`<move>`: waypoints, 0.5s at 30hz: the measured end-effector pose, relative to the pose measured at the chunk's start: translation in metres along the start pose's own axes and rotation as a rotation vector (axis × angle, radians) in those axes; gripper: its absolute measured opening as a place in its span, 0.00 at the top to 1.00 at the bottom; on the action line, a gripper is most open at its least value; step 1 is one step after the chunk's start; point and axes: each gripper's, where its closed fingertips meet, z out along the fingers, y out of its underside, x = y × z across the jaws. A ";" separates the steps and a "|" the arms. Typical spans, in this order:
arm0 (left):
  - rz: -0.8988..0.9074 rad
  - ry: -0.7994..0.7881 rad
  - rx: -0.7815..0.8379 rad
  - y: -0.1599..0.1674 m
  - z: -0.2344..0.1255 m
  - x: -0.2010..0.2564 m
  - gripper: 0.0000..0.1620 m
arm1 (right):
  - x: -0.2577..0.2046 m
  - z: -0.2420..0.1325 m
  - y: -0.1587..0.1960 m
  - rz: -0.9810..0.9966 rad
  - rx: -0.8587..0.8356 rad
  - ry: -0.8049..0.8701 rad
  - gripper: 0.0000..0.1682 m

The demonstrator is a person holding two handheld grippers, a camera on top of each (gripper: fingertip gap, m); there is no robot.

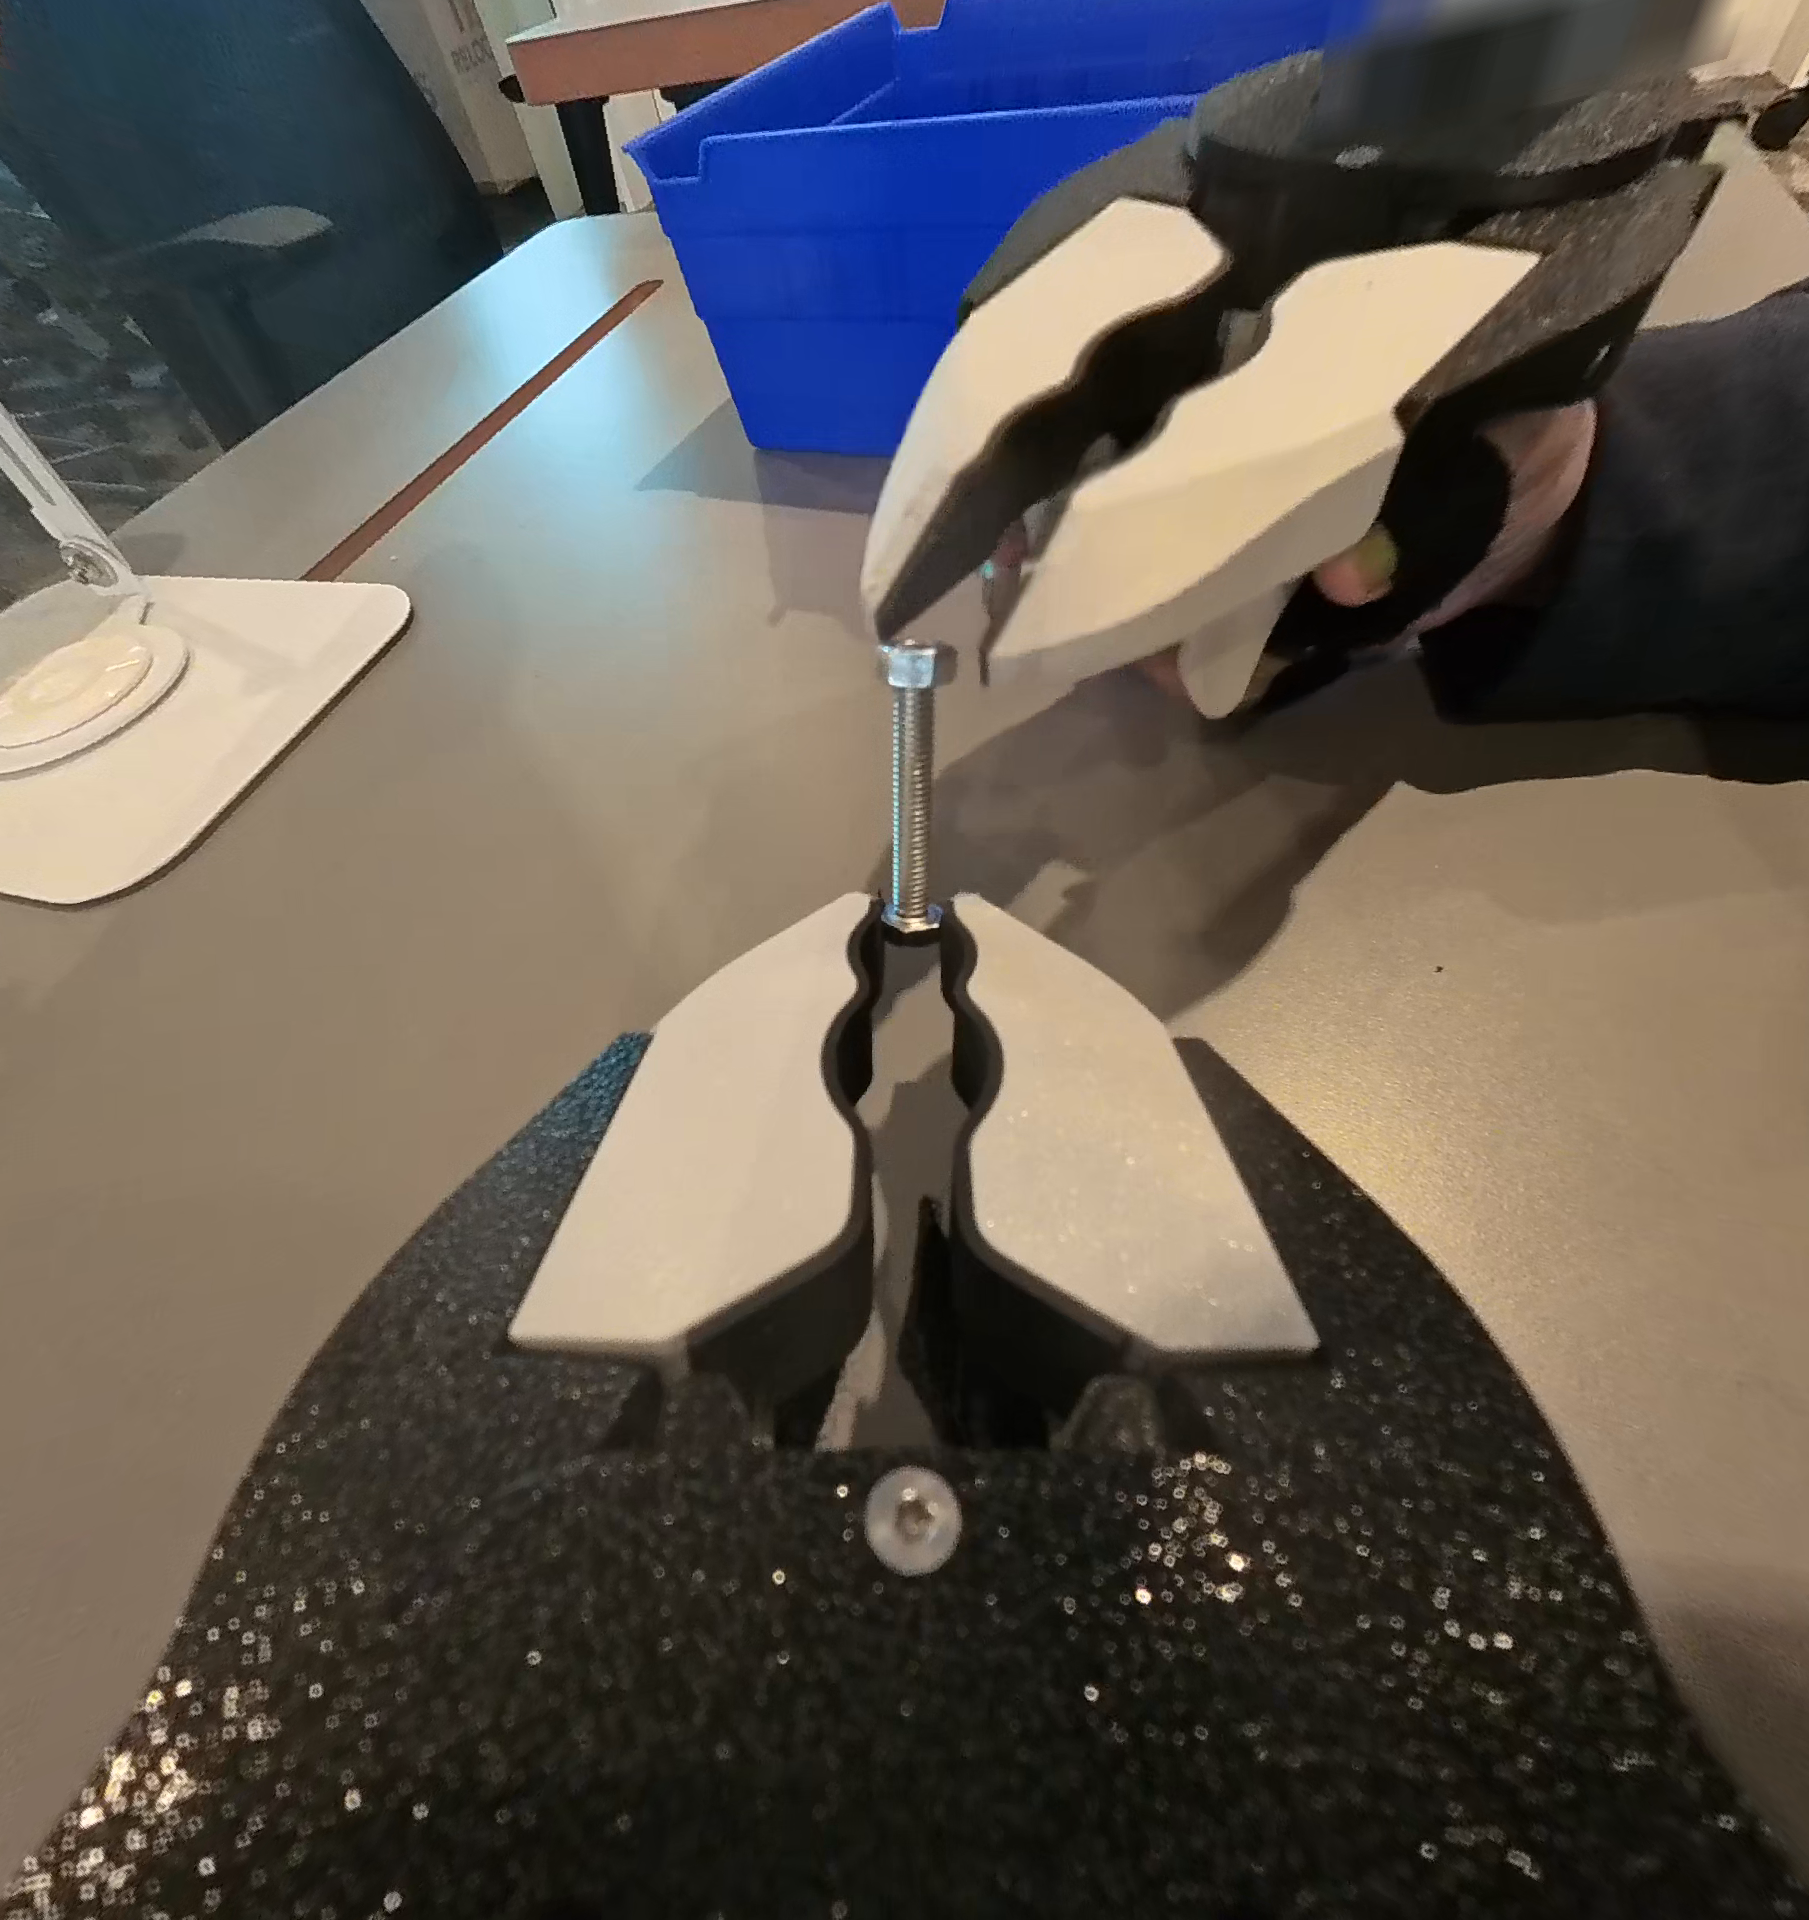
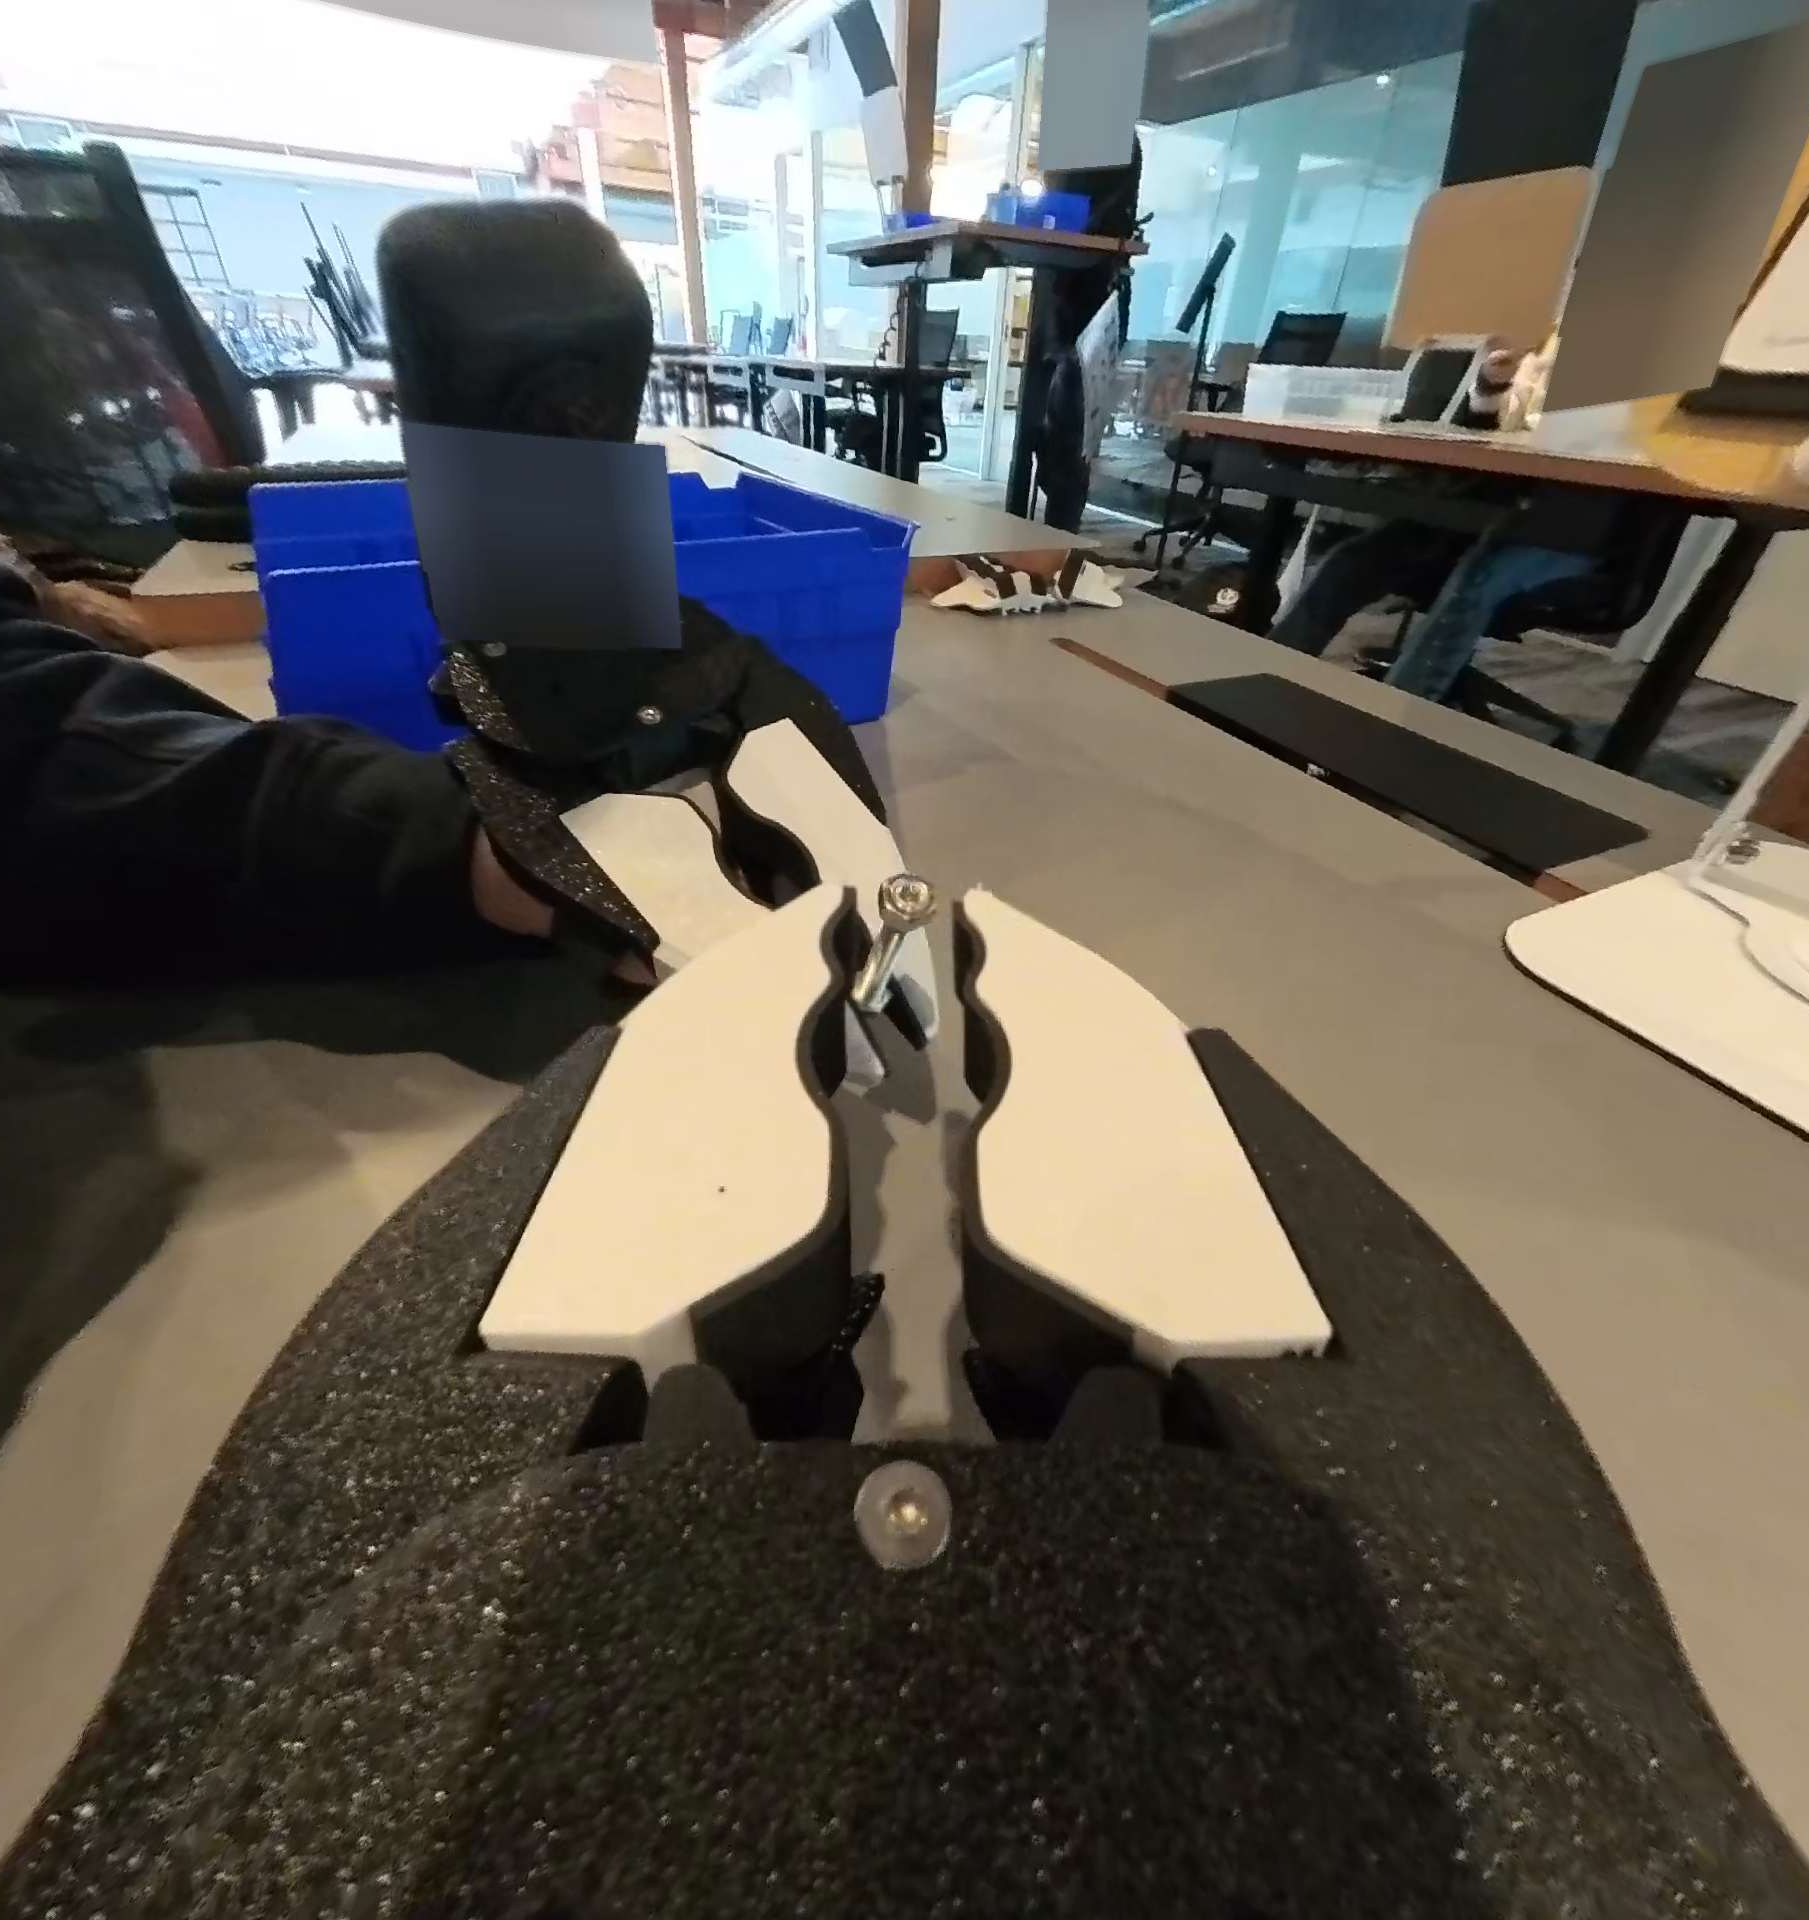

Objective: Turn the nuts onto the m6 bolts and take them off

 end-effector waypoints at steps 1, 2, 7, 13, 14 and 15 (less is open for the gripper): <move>0.000 0.000 0.000 0.000 0.000 0.000 0.94 | -0.001 0.000 0.001 -0.002 -0.003 -0.003 0.90; -0.001 0.000 0.001 0.000 0.000 0.000 0.94 | -0.002 0.000 0.001 -0.006 -0.004 -0.013 0.91; 0.000 0.001 0.000 0.000 0.000 0.000 0.94 | -0.010 -0.005 -0.005 0.017 0.021 -0.091 1.00; -0.001 0.001 0.000 0.000 0.000 0.000 0.94 | 0.002 -0.002 -0.003 0.004 0.019 0.000 0.92; 0.000 0.001 0.000 0.000 0.000 0.000 0.94 | 0.002 -0.002 -0.001 -0.001 0.011 0.005 0.90; 0.000 0.001 0.000 0.000 0.000 0.000 0.94 | 0.001 -0.001 0.000 -0.005 0.005 0.004 0.90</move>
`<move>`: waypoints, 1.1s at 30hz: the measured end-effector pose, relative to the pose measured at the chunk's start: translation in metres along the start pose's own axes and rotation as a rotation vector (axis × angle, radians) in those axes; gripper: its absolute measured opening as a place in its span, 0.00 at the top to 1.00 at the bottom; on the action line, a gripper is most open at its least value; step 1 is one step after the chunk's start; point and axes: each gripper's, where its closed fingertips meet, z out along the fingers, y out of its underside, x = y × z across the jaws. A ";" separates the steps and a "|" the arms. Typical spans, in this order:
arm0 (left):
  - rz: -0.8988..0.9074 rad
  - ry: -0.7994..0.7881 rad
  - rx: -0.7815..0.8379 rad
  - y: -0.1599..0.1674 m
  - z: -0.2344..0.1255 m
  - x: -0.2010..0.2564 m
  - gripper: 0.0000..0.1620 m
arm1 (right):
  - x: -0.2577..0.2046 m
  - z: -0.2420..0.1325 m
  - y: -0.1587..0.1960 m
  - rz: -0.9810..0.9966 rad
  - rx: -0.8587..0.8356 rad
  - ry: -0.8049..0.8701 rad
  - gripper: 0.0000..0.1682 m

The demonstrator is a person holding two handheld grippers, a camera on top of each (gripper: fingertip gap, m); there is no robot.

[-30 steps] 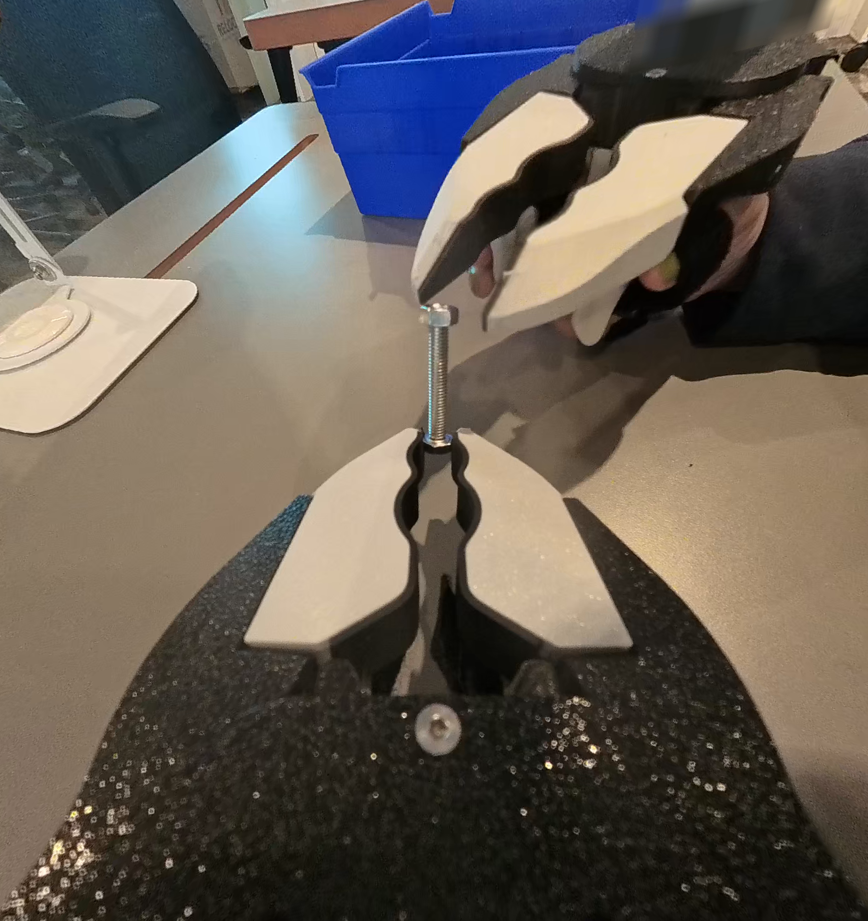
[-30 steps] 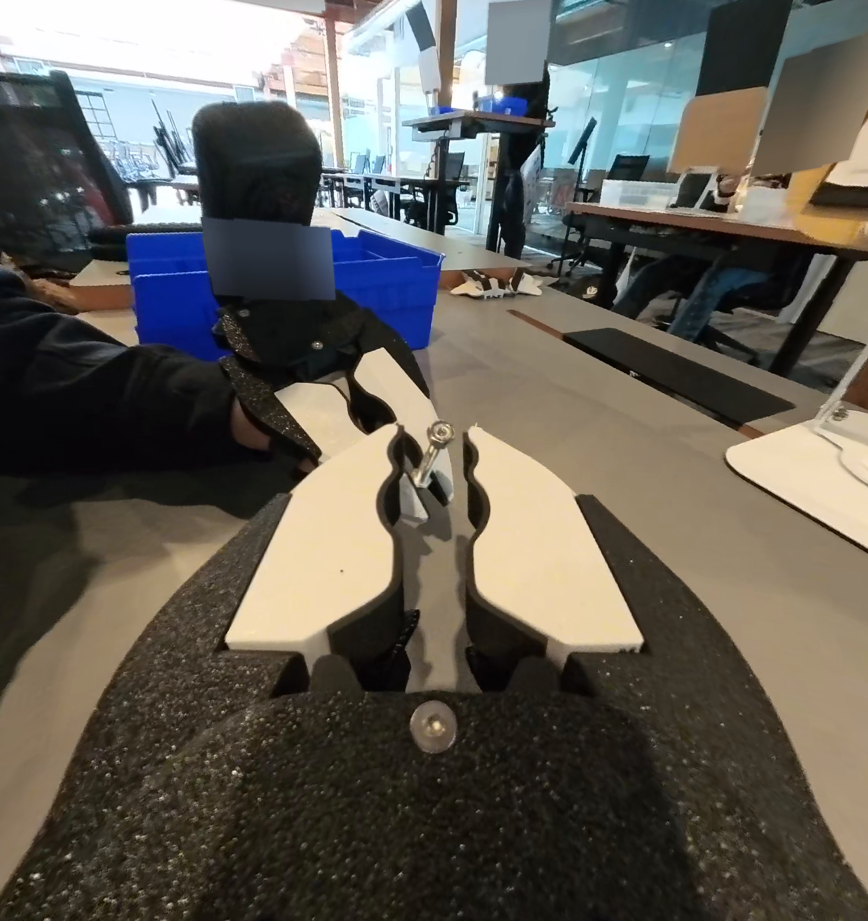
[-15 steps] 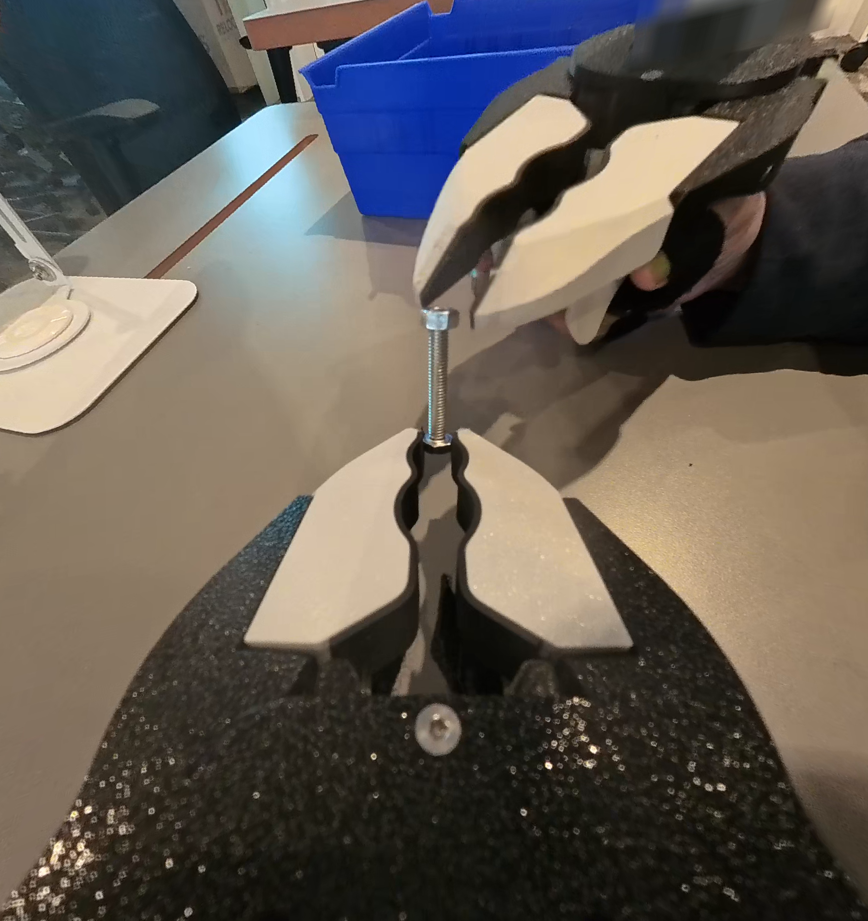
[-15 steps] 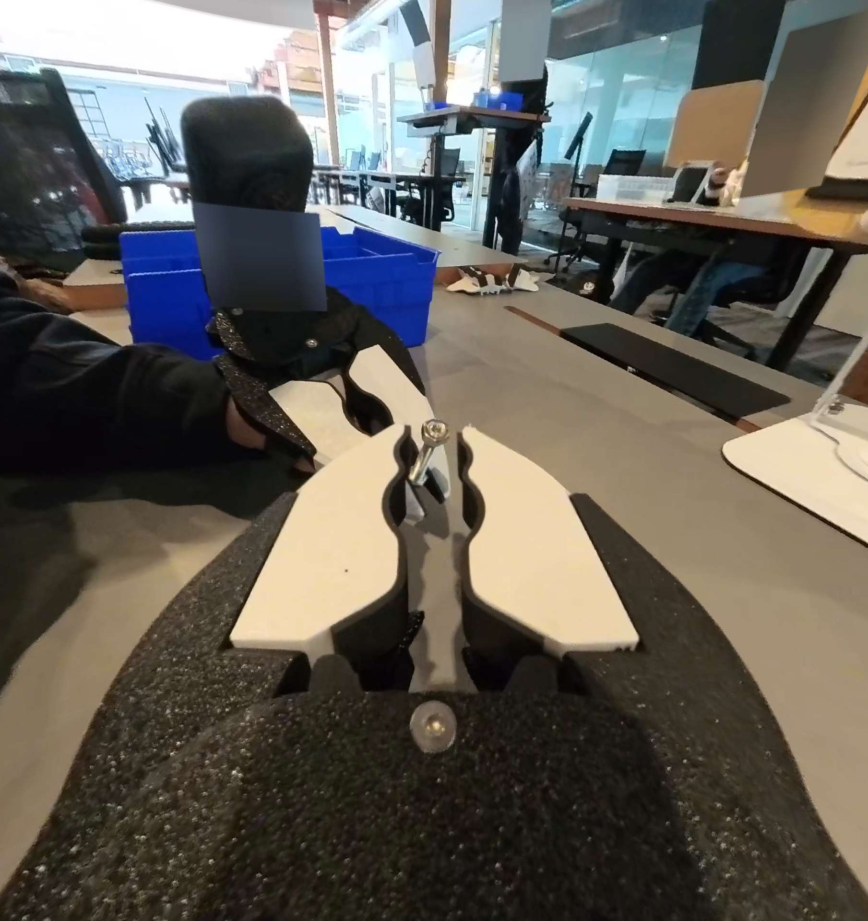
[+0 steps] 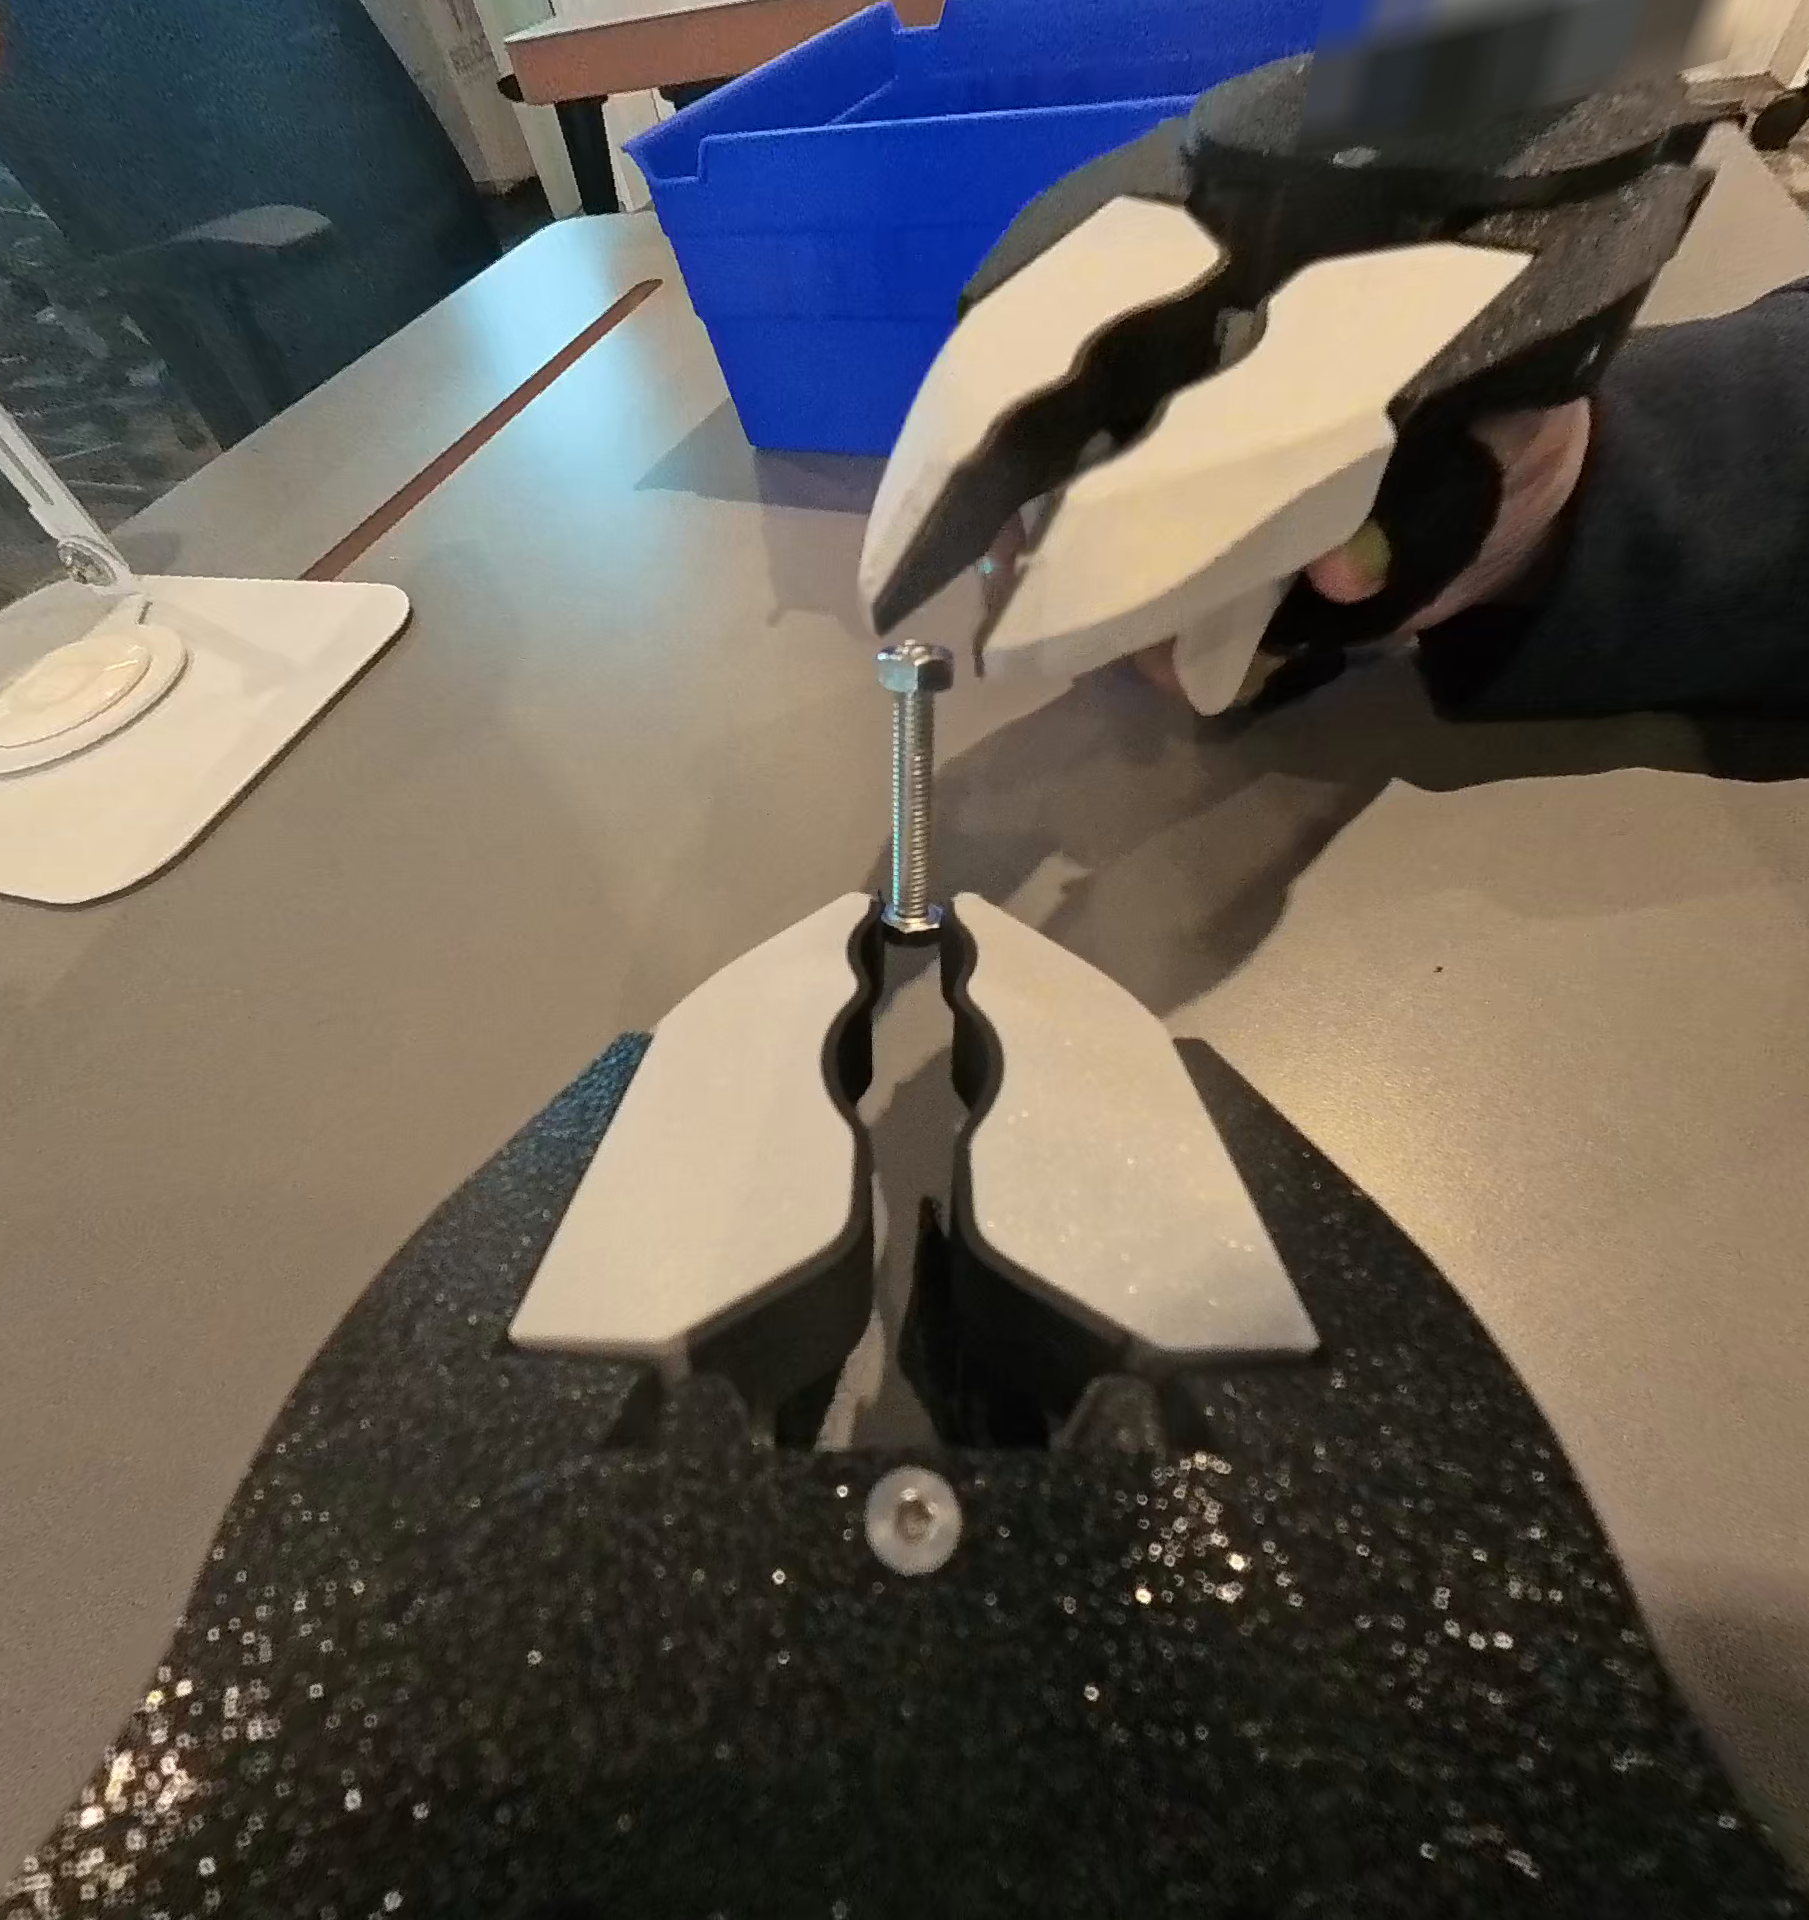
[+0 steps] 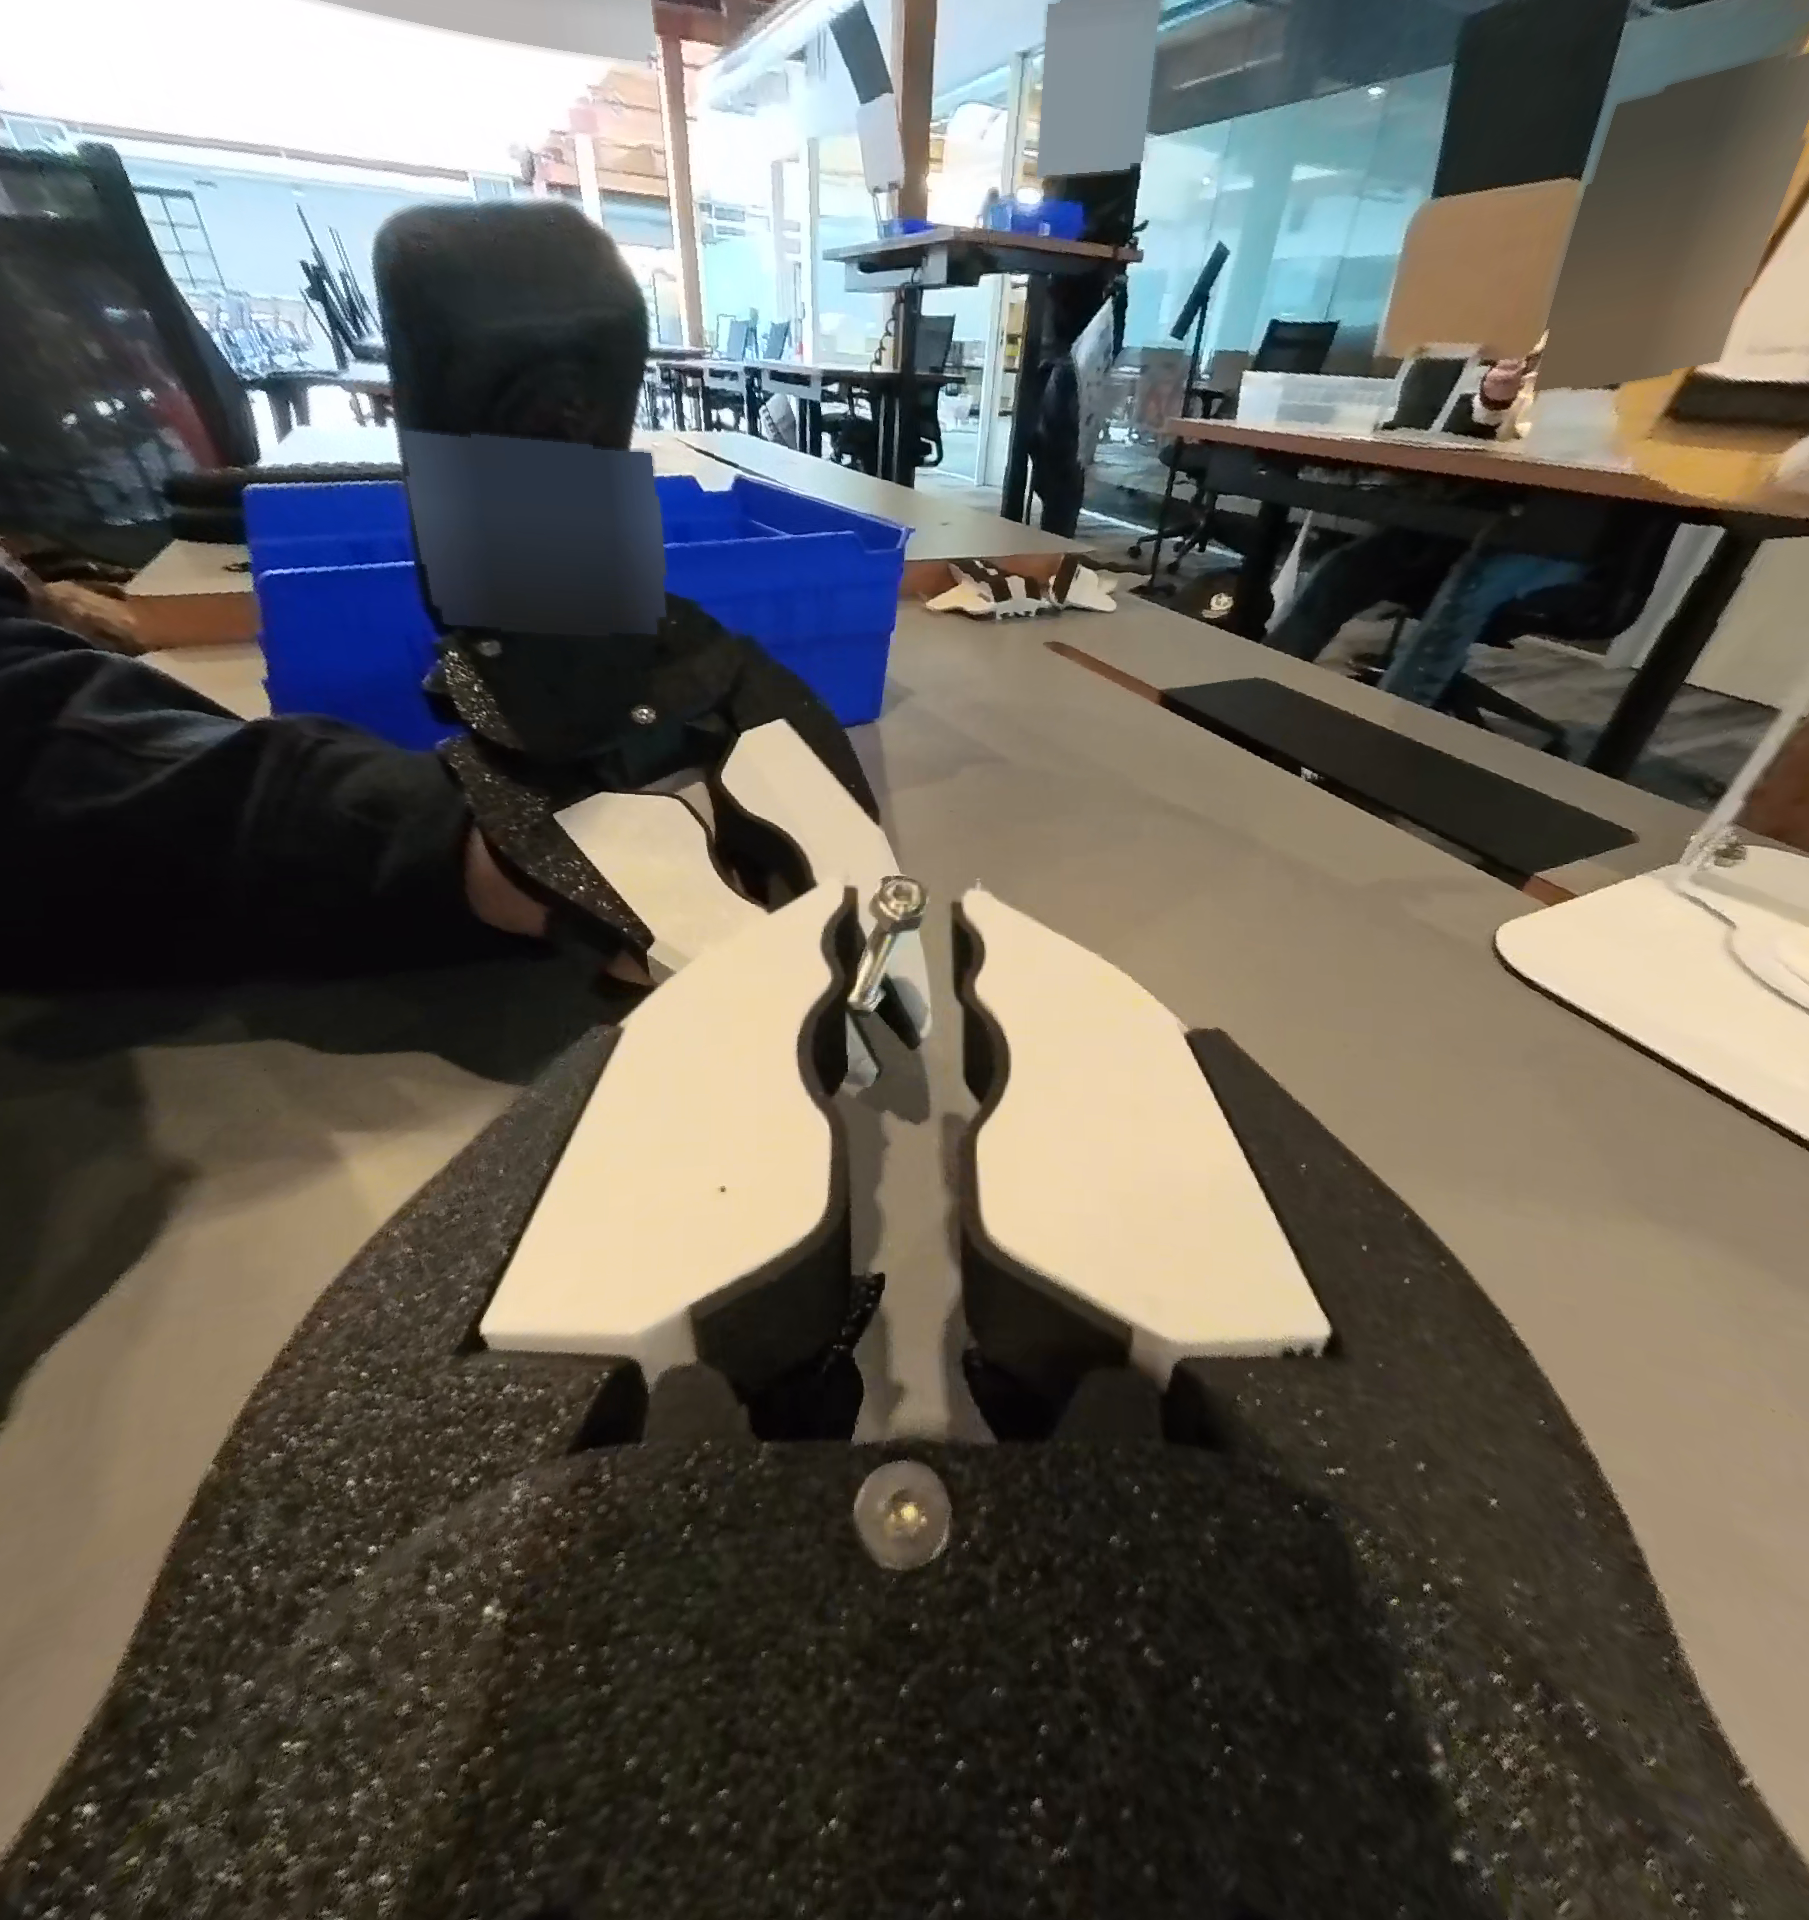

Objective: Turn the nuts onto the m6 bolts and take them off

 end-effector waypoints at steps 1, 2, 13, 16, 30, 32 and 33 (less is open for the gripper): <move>0.000 0.000 0.000 0.000 0.000 0.000 0.94 | -0.001 0.001 0.001 -0.002 -0.005 -0.006 0.90; 0.000 0.000 0.000 0.000 0.000 0.000 0.94 | -0.003 0.001 0.002 -0.002 -0.009 -0.017 0.91; -0.001 0.001 0.000 0.000 0.000 0.000 0.94 | -0.004 -0.003 -0.003 0.026 0.012 -0.045 0.95; 0.001 0.002 0.000 0.000 0.000 0.000 0.94 | 0.000 0.000 0.000 0.006 0.000 -0.006 0.91; 0.002 0.003 -0.001 0.000 0.000 0.000 0.94 | -0.001 -0.004 -0.001 0.027 0.019 -0.045 0.95; 0.002 0.003 -0.001 0.000 0.000 0.000 0.94 | 0.002 -0.002 0.001 0.022 0.006 -0.019 0.93; 0.002 0.003 -0.001 0.000 0.000 0.000 0.94 | 0.001 -0.002 0.002 0.018 0.002 -0.020 0.92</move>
